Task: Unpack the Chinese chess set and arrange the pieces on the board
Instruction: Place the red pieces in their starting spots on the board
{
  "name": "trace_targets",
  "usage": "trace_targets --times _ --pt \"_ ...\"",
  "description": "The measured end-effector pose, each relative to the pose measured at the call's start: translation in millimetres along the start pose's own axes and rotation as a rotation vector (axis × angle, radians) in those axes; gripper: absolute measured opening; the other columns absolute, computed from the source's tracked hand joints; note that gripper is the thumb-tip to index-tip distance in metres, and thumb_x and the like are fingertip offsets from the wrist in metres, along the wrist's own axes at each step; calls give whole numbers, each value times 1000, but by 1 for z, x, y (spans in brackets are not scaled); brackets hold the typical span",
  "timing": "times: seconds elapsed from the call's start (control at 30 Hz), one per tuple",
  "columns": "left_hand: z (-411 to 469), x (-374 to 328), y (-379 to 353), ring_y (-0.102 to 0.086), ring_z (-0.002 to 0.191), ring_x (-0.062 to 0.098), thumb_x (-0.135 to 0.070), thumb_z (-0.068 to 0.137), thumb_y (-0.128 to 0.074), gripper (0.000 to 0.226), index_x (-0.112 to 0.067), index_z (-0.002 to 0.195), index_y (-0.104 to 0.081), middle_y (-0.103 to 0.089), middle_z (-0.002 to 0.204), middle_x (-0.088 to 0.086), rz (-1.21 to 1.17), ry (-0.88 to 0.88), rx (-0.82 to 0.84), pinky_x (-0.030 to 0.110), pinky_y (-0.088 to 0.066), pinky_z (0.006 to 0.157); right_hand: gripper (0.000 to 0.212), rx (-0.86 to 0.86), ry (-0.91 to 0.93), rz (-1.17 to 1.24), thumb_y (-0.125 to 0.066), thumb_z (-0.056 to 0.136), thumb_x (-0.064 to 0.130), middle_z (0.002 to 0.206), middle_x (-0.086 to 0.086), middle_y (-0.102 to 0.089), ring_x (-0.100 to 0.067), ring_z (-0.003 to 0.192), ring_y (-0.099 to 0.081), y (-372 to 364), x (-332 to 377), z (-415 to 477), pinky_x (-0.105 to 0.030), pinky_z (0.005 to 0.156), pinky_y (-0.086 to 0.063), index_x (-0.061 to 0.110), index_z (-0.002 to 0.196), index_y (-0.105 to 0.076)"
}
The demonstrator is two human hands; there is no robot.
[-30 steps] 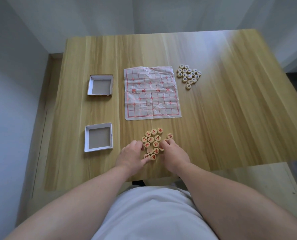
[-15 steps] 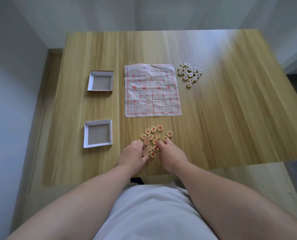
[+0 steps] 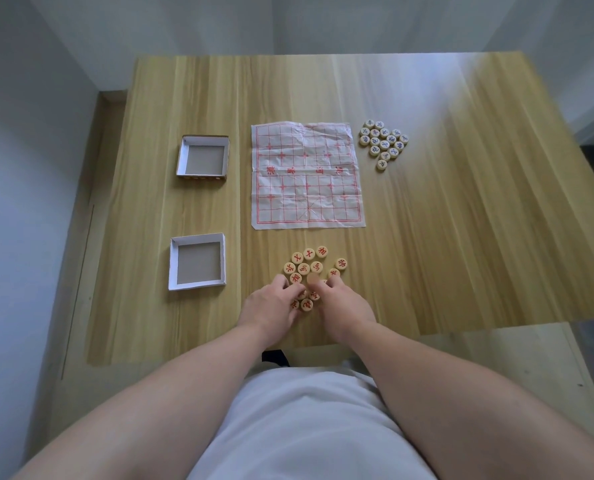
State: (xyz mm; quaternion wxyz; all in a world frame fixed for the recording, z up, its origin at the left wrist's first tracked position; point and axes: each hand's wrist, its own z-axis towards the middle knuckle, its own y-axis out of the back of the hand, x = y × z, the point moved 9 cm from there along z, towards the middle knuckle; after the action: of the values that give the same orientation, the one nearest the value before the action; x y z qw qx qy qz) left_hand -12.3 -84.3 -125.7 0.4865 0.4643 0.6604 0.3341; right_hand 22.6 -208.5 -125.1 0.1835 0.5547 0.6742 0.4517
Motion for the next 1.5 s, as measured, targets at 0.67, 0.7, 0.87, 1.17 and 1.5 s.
trace_targets --times 0.67,0.7,0.87,1.17,1.5 --pt "-4 21 -3 -59 87 16 -34 91 -64 22 -28 108 -51 -52 106 -9 -178 126 -19 31 -49 71 15 -32 -71 -40 -55 95 19 104 0 -64 -24 88 -62 7 -5 0 -35 66 -49 22 108 -47" --pt "-4 22 -4 -59 89 16 -35 91 -64 23 -28 109 -51 -53 108 -9 -186 135 -15 34 -51 74 19 -34 -66 -29 -57 95 21 103 1 -63 -23 88 -62 6 -5 0 -35 66 -49 23 110 -46" --pt "-5 22 -7 -60 91 16 -40 90 -63 26 -29 112 -55 -51 110 -10 -161 122 -4 35 -54 77 40 -27 -13 -19 -53 91 10 112 2 -63 -26 97 -64 6 1 -1 -35 65 -47 27 127 -46" --pt "-6 22 -3 -54 78 13 -56 85 -64 37 -28 103 -48 -44 100 -9 -144 149 12 27 -42 62 22 -44 -31 -11 -55 92 21 103 4 -62 -24 89 -63 8 -2 -2 -33 62 -43 26 112 -47" --pt "-6 21 -3 -58 83 15 -55 89 -59 34 -29 107 -49 -44 105 -8 -102 124 3 32 -53 69 17 -61 -30 -55 -56 94 23 102 4 -63 -23 86 -62 12 -2 -1 -33 62 -44 26 108 -47"
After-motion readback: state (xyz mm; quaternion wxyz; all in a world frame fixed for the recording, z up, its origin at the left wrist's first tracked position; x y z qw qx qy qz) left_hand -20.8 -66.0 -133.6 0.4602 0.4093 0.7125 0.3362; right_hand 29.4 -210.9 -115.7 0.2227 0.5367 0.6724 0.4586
